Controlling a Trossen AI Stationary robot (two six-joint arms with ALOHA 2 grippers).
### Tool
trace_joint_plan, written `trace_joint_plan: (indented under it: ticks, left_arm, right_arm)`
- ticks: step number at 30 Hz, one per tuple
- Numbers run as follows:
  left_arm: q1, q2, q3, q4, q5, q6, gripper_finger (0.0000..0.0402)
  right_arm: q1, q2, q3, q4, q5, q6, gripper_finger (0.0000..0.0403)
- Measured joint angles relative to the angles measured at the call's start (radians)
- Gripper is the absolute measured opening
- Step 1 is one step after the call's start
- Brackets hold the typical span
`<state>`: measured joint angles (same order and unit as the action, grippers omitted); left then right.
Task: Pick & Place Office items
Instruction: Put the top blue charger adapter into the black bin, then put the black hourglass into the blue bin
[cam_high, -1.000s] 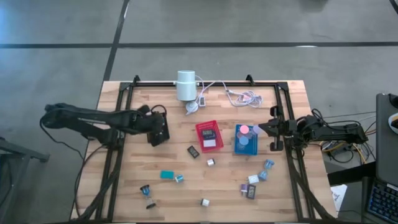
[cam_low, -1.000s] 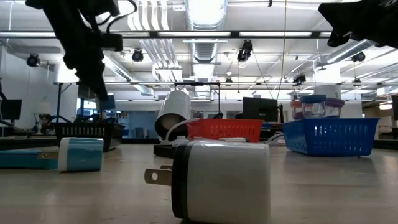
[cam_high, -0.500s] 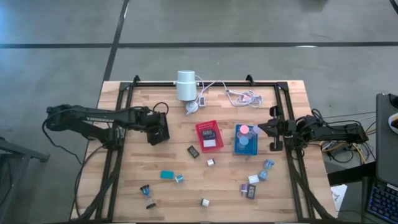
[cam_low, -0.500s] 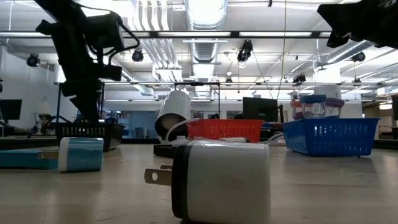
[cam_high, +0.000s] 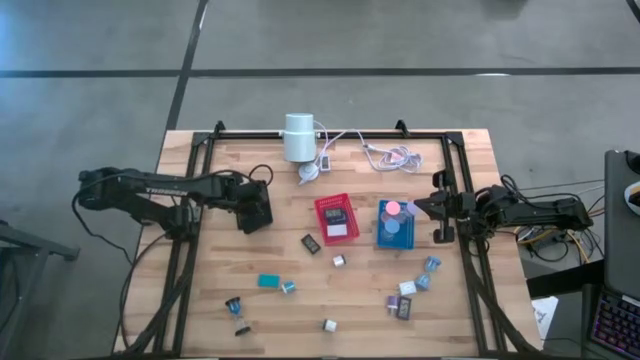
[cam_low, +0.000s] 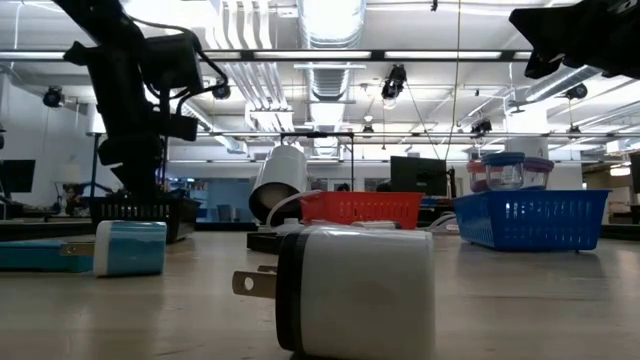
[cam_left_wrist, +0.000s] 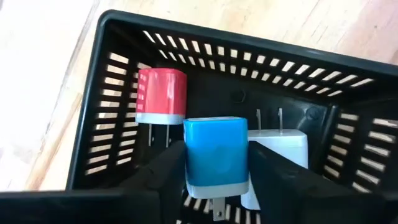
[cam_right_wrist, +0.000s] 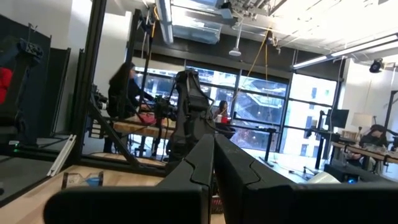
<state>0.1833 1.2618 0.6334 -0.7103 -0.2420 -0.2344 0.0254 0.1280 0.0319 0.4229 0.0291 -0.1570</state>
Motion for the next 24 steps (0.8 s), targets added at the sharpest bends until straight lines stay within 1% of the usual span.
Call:
trace_joint_plan:
  ticks: [7, 12, 15, 17, 20, 24]
  left_arm:
    - [0.000, -0.030, 0.012, -0.003, 0.000, -0.004, 0.0246]
    - [-0.003, -0.070, 0.073, -0.056, 0.001, -0.007, 0.0275]
    - [-0.011, -0.118, 0.116, -0.075, 0.049, -0.021, 0.0277]
    - [-0.025, -0.164, 0.128, -0.046, 0.090, -0.035, 0.0272]
    - [-0.080, -0.252, 0.114, 0.081, 0.134, -0.023, 0.0255]
    - [-0.173, -0.389, 0.051, 0.304, 0.145, 0.044, 0.0217]
  right_arm:
    - [0.000, 0.000, 0.000, -0.001, 0.000, 0.003, 0.0008]
    - [0.000, 0.000, 0.000, -0.001, 0.000, 0.003, 0.0008]
    - [0.000, 0.000, 0.000, -0.003, -0.001, 0.001, 0.0008]
    - [0.000, 0.000, 0.000, -0.007, -0.001, 0.001, 0.0008]
    - [0.000, 0.000, 0.000, -0.016, -0.001, 0.007, 0.0008]
    - [0.000, 0.000, 0.000, -0.023, -0.002, 0.019, 0.0008]
